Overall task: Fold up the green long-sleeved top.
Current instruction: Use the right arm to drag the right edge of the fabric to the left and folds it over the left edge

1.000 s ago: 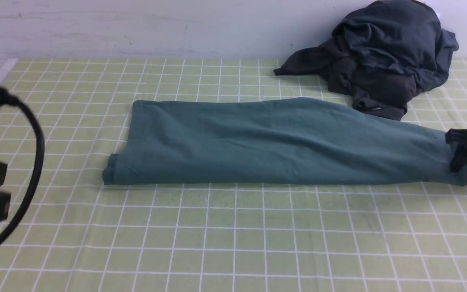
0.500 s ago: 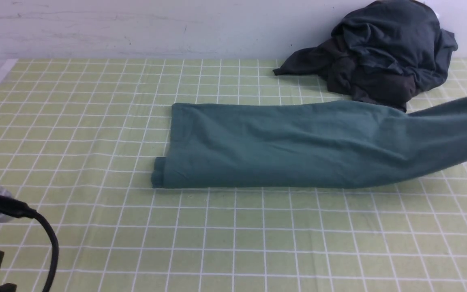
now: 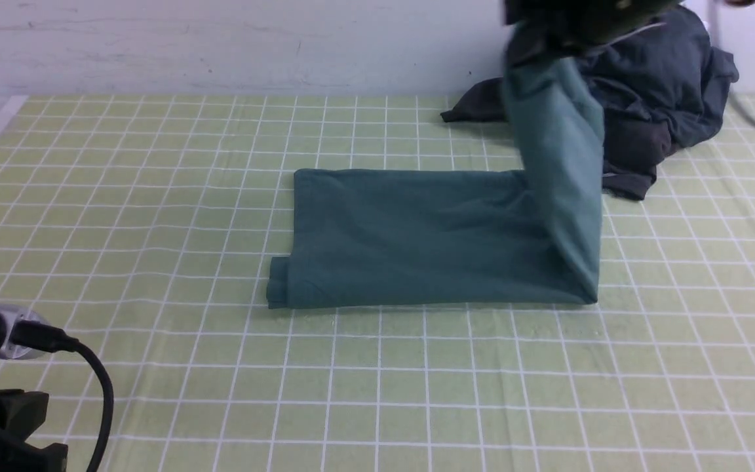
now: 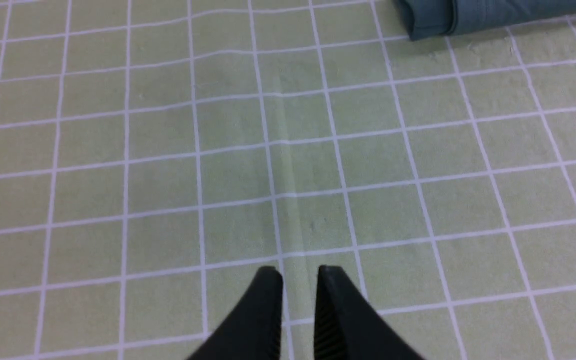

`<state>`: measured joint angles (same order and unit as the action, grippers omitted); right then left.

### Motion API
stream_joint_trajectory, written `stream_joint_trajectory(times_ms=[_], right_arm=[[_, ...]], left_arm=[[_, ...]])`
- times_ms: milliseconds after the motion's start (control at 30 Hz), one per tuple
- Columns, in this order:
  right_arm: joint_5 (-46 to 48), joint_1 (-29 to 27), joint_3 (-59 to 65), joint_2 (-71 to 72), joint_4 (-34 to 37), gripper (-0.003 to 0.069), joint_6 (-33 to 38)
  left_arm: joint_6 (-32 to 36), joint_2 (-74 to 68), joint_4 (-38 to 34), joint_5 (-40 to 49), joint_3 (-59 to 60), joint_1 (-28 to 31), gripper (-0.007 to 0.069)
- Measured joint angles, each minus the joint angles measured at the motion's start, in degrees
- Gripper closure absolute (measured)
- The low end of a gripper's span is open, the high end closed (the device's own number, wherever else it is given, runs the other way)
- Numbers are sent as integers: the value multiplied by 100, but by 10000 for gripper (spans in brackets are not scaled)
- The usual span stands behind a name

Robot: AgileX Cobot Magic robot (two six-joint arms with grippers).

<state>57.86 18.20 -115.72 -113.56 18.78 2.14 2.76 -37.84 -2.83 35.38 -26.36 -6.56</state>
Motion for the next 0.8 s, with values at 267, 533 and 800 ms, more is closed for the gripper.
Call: stream_joint_trajectory(times_ms=[267, 533, 800], right_arm=[[-1321, 1261, 0, -1242, 617, 588, 284], [-1819, 1517, 12, -1531, 1074, 392, 1207], [-1583, 1415, 0, -1613, 802, 328, 1244]], left_arm=[[-3, 0, -2, 0, 0, 0, 535], [-3, 0, -44, 0, 0, 0, 535], [-3, -2, -85, -94, 0, 0, 535]])
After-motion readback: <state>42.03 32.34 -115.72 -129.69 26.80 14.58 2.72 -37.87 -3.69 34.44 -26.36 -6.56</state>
